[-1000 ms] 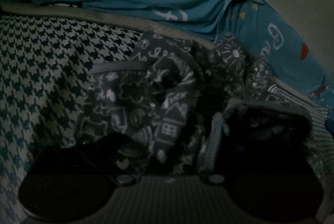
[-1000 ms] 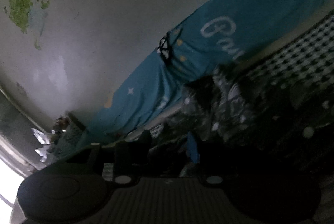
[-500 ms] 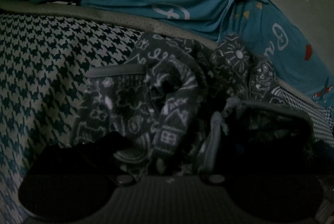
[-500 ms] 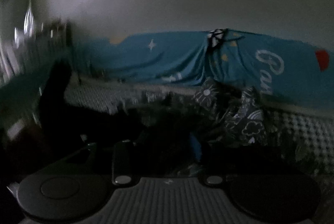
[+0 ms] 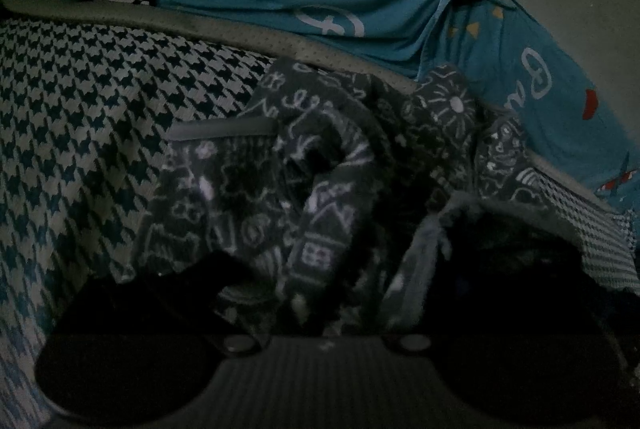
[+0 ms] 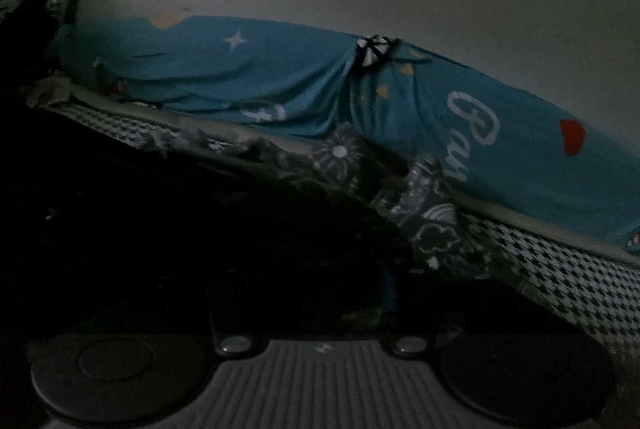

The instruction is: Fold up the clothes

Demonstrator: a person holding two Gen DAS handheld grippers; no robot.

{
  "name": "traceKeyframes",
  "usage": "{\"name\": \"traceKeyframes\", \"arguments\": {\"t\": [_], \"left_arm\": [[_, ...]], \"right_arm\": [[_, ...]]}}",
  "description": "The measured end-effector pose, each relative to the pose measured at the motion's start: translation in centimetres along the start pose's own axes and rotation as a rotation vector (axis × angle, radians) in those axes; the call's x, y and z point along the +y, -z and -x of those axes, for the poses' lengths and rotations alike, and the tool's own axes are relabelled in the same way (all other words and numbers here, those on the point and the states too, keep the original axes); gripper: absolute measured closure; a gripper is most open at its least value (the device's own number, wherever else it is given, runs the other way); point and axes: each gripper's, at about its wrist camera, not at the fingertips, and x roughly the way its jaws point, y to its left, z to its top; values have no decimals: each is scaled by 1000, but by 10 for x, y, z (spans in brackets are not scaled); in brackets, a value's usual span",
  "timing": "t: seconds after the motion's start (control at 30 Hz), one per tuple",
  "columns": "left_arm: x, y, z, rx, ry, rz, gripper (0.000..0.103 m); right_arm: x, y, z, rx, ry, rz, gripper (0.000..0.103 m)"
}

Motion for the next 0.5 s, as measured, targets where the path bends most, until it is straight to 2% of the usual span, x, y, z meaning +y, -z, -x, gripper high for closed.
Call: {"name": "traceKeyframes", "arguments": {"t": [0.07, 0.13, 0.33, 0.5], "left_arm": [[-1, 0, 1, -1, -2, 0, 0], [-2, 1, 3, -5, 2, 0, 0], [-7, 4, 13, -32, 18, -19, 0], [-15, 15, 33, -69, 43, -44, 0]], "right_arm": [[-3, -1, 3, -10, 22, -8, 82], [-8, -4, 8, -27, 27, -29, 88], [-24, -14, 37, -92, -16, -109, 91], [-29, -18, 52, -127, -8, -138, 91]]}}
